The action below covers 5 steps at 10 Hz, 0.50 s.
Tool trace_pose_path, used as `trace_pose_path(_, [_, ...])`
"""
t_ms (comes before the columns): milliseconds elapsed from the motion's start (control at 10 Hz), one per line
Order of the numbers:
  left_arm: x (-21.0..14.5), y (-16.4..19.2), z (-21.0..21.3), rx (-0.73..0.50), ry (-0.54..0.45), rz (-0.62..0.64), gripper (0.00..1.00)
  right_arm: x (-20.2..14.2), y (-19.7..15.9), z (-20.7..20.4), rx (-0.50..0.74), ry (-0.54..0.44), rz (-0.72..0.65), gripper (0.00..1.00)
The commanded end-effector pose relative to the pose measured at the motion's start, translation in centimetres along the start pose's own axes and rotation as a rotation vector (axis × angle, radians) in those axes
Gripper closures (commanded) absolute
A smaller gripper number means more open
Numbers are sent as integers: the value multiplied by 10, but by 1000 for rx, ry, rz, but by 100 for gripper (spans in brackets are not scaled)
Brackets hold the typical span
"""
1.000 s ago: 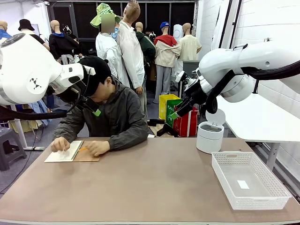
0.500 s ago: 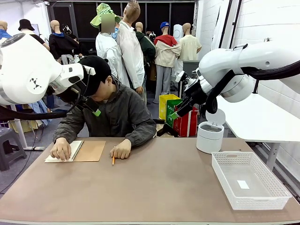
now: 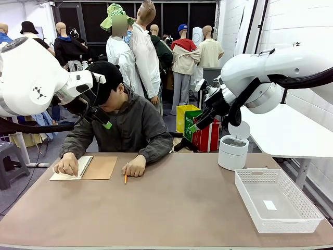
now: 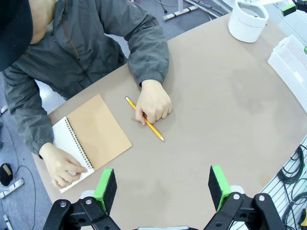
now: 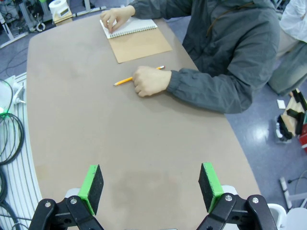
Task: Sort the paper based on its condition.
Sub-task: If a person hands you a paper, place it in the Organizing basket , and if it's crumpled, put it in the Trash can.
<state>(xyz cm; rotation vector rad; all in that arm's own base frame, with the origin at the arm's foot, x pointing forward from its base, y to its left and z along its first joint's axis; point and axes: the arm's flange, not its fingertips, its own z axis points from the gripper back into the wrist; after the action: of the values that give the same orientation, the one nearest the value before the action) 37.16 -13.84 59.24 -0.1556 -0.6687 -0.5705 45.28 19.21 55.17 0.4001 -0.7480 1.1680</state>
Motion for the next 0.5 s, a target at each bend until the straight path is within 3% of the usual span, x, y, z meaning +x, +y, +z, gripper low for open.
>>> trace_pose_path(0, [1, 1, 1, -1, -3, 2, 0, 0, 0, 0, -9, 3, -2, 0])
trace_pose_path(400, [1, 1, 1, -1, -3, 2, 0, 0, 0, 0, -9, 3, -2, 0])
